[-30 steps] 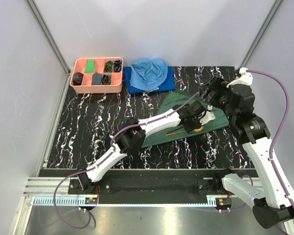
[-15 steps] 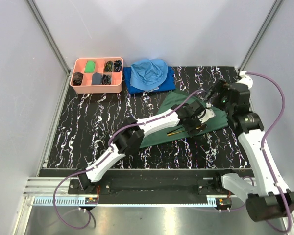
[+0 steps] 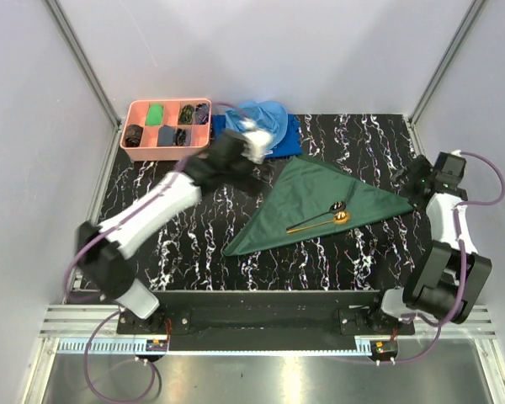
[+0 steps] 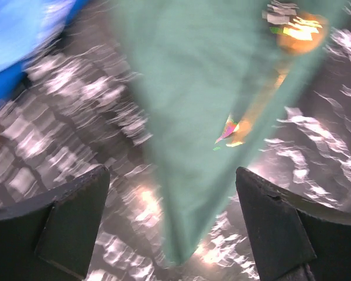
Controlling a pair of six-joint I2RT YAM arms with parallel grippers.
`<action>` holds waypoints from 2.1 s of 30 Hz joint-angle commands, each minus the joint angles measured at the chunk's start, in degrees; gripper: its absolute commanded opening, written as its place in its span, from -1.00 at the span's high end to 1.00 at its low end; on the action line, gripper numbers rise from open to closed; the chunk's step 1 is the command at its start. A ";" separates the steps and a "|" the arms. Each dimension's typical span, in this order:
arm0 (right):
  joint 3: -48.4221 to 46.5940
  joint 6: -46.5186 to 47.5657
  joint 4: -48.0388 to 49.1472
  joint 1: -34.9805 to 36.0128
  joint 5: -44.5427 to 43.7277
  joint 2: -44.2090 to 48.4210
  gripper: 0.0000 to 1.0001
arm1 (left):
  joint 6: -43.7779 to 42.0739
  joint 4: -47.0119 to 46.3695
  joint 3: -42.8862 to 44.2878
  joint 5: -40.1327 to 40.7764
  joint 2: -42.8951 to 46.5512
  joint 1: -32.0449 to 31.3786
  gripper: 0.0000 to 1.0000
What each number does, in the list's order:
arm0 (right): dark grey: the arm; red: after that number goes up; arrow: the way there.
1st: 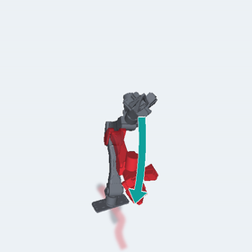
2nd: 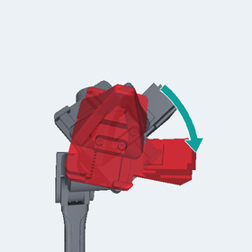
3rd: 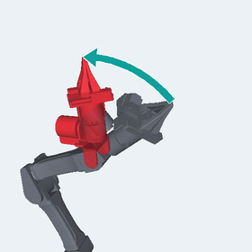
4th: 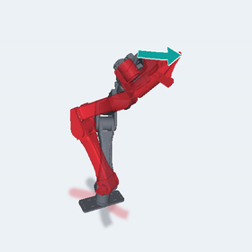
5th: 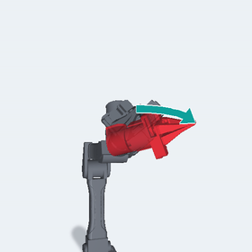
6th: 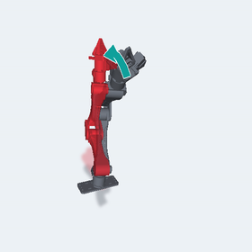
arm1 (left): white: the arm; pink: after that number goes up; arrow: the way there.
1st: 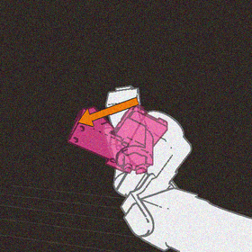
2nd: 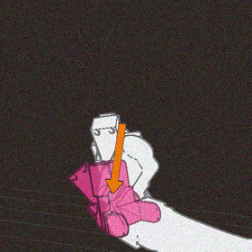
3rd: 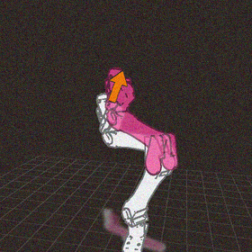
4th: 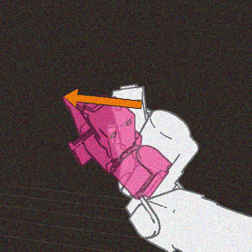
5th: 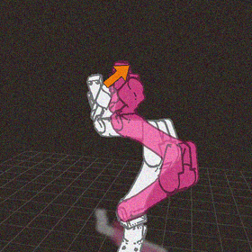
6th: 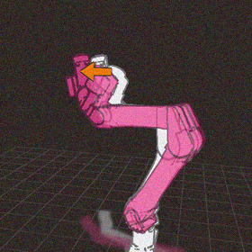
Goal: Fold the napkin, place the utensils inside, and roll it up
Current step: Place the utensil onto the napkin, then fold the napkin
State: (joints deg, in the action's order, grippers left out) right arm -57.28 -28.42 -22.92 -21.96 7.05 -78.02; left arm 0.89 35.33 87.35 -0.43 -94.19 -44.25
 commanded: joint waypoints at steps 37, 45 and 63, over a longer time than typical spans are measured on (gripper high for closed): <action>-6.18 4.96 10.17 -14.96 -0.72 -24.72 -0.01 | 1.66 -2.55 -19.50 -6.69 8.67 15.86 -0.87; -7.14 5.05 11.40 -15.05 -0.37 -26.83 0.02 | 1.75 -2.46 -19.32 -7.66 8.41 15.95 -0.87; -8.73 5.22 11.93 -15.13 0.77 -30.00 0.59 | 1.93 -2.20 -18.80 -9.33 7.71 16.48 -0.87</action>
State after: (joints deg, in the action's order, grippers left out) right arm -63.44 -22.87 -13.08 -36.01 8.23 -106.32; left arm 3.07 34.41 66.19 -8.25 -86.37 -28.12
